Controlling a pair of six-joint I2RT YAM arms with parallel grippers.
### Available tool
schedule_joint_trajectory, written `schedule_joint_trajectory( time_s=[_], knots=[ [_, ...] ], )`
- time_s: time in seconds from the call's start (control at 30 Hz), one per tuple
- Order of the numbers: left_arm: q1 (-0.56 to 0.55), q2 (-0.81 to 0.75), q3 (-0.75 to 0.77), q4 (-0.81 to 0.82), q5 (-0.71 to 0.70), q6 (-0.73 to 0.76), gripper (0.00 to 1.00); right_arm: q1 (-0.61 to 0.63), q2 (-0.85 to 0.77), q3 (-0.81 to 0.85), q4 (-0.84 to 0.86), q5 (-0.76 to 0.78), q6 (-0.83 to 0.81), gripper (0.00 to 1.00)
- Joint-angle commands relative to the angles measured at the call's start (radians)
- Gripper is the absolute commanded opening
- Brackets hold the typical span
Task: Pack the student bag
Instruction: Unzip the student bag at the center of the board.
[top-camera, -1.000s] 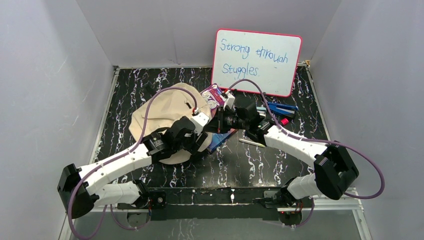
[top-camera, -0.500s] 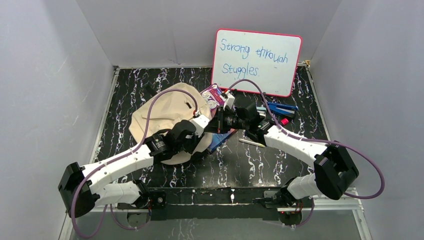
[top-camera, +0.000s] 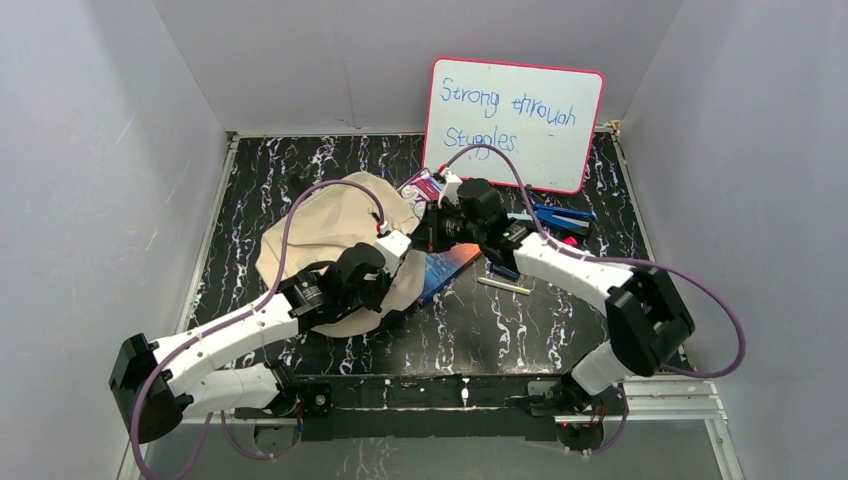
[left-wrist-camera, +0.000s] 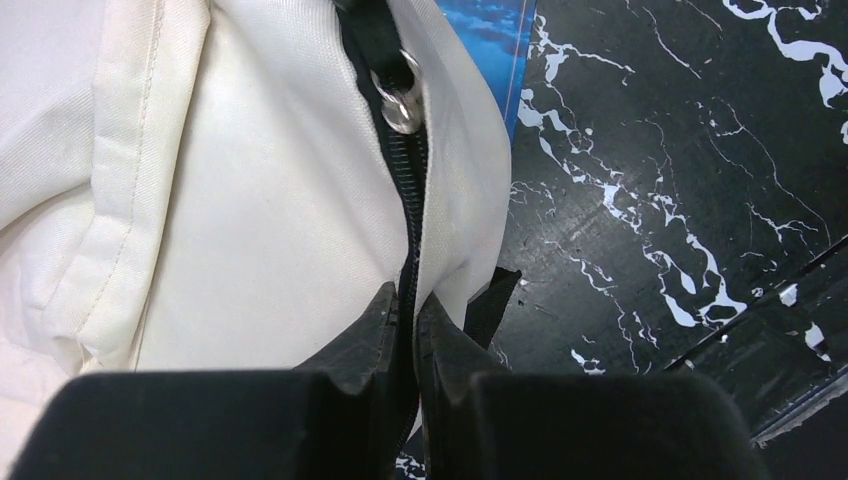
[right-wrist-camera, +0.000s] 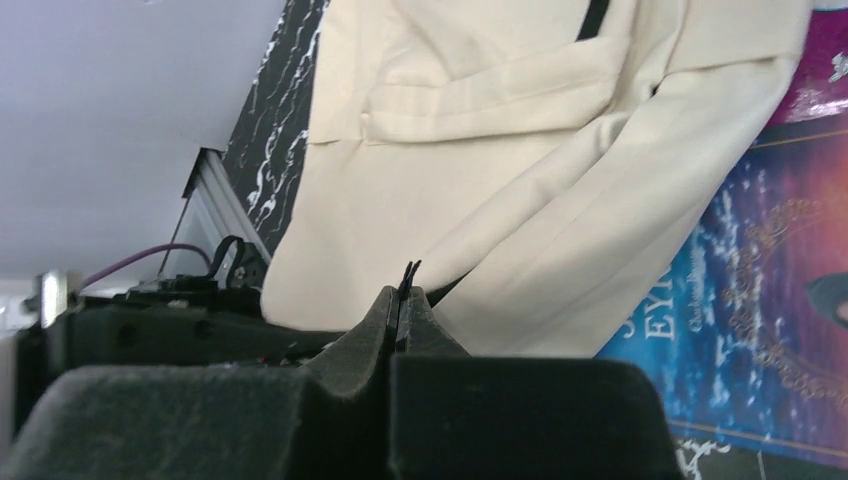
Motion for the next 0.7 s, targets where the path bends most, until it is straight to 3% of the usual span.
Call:
schedule_joint_trajectory(
  time_s=[0.0,0.67],
  knots=[
    [-0.012,-0.037,0.013,-0.087,0.048,-0.053,0.0,-0.039,0.103,0.118,0.033,0.013,-0.067,0.0],
    [-0.093,-0.004,0.066,-0.164,0.066,-0.121,0.0,-0.214,0.421,0.344,0.133,-0.106,-0.035,0.0]
  ],
)
